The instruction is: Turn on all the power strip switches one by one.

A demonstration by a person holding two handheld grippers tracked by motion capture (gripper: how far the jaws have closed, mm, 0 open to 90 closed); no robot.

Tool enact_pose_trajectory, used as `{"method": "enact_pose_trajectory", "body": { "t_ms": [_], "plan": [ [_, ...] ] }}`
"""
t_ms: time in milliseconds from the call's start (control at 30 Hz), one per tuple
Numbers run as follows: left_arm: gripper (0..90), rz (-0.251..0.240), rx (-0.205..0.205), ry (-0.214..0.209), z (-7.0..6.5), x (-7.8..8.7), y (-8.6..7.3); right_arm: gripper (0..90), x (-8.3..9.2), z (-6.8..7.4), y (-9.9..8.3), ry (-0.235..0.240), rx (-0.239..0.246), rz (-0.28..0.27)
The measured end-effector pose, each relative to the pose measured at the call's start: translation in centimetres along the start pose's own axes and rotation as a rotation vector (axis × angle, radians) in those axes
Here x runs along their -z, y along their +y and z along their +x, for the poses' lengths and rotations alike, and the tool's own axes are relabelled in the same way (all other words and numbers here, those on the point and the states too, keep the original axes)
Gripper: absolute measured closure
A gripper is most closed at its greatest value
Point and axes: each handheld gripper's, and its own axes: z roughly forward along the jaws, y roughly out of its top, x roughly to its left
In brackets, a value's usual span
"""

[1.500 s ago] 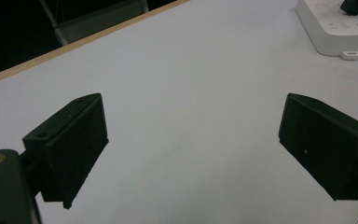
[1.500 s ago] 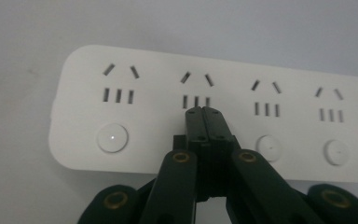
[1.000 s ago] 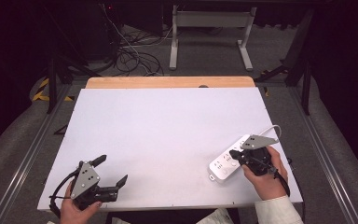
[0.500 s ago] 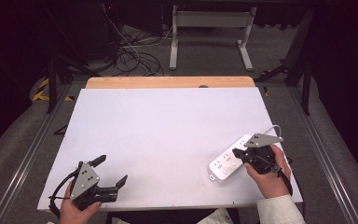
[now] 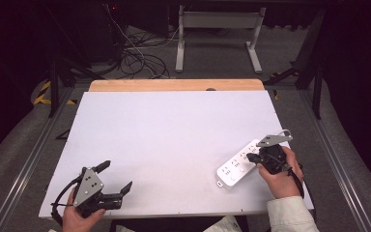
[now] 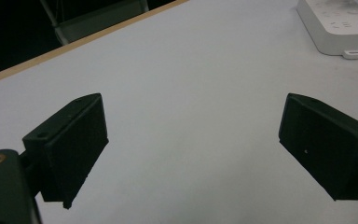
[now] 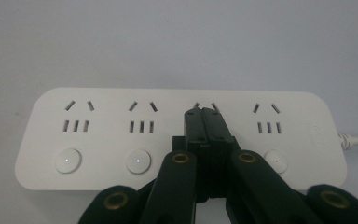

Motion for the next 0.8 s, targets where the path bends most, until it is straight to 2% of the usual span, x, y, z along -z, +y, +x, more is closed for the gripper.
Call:
{"method": "enact_pose_trajectory", "body": {
  "t_ms": [100, 500, 800],
  "plan": [
    [8.3, 0.001, 0.003, -0.001, 0.01, 0.01, -0.01, 90.0, -0.23, 0.0, -0.03, -0.015, 0.007, 0.028],
    [8.3, 0.0, 0.0, 0.0, 0.0, 0.0, -0.01, 90.0, -0.78, -0.09, -0.19, -0.018, 0.007, 0.07],
    [8.3, 0.0, -0.001, -0.001, 0.0, 0.11, -0.01, 90.0, -0.89, -0.18, -0.25, -0.014, -0.01, 0.069]
  ]
}}
